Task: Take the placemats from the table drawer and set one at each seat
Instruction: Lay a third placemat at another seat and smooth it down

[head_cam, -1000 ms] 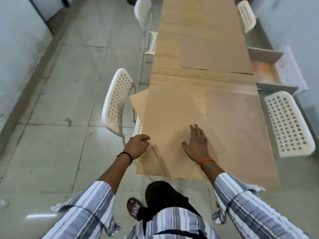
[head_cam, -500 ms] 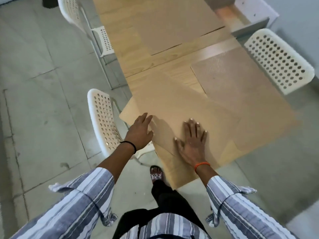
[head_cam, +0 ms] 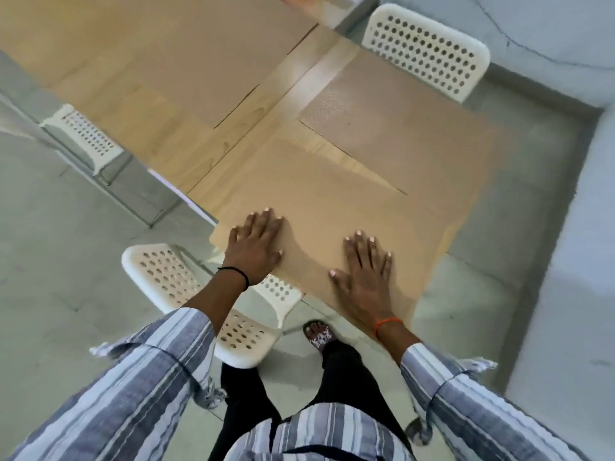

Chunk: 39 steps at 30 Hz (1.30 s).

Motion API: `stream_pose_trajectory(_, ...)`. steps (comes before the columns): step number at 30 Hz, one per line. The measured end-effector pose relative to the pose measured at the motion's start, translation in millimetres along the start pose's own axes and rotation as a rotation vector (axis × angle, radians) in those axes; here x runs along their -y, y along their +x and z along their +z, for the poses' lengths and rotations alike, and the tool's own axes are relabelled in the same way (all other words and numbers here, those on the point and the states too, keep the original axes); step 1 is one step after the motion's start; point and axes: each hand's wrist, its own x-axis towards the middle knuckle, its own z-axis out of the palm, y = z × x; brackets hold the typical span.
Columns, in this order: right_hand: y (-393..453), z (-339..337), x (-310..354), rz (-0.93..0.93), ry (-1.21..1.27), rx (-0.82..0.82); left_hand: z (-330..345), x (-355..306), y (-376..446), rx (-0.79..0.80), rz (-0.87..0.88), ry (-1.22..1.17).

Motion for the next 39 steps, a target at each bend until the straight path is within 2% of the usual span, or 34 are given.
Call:
stream_pose_trajectory(4,-6.2,4.9,13.7,0.114,-0.014,-0.032,-7.4,23.9,13.3,0.050,0.123,0.065)
stream_pose_trajectory(14,-10.8,29.5,56.7,0.347,-0.033,-0.149,-13.7,53.9,41.8,0.021,0.311,0.128)
stream_pose_trajectory(26,-2.8,33.5,59.3,0.383,-0.078,-0.218,1.9,66.7,63.6,-0.094,0.387,0.097)
stream_pose_trajectory(39,-1.4,30.4,52.7,0.368,-0.089,-0.238,10.6,67.0,63.3,-0.199,0.364,0.073)
